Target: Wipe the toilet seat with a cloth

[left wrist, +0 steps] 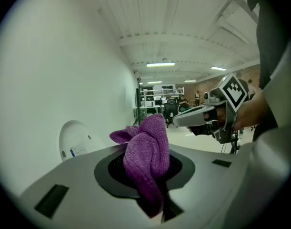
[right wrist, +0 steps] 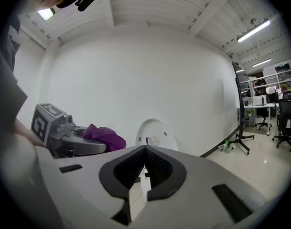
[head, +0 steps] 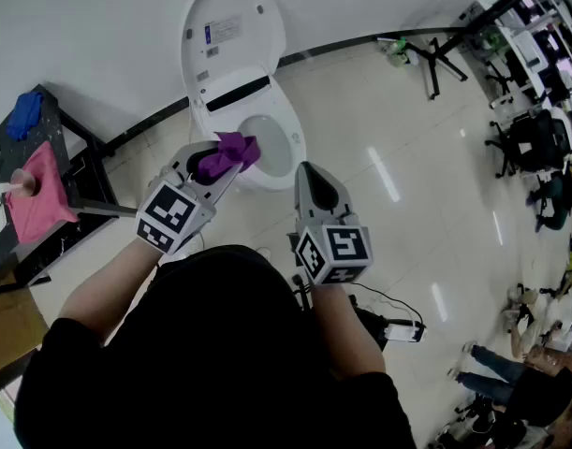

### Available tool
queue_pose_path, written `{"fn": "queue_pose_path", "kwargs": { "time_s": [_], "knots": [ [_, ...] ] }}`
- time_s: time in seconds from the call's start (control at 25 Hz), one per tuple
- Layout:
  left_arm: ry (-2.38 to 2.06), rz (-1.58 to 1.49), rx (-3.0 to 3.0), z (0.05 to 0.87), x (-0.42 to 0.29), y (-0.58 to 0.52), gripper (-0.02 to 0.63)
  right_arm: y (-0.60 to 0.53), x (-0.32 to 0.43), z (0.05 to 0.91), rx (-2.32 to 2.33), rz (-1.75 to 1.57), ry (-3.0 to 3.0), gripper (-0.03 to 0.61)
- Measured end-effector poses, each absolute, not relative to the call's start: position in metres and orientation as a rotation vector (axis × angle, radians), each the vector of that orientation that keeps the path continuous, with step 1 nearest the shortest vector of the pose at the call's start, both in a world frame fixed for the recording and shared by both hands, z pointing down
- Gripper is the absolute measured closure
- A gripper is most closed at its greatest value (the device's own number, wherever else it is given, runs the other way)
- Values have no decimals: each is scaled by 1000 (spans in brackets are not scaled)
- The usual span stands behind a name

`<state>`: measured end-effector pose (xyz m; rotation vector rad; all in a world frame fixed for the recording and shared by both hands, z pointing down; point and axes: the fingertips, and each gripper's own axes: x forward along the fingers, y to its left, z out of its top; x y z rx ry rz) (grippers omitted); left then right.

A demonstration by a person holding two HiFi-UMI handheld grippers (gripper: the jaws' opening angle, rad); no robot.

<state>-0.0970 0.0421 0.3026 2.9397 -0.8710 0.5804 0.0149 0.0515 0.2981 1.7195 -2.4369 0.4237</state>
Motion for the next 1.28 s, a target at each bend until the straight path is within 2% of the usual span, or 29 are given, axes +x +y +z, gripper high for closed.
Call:
{"fn": "queue_pose_path", "kwargs": {
  "time_s": [1.28],
  "knots": [
    [-1040,760,2807,334,-14,36,518,44,94,314,1504,439,-2532,563]
  ]
}}
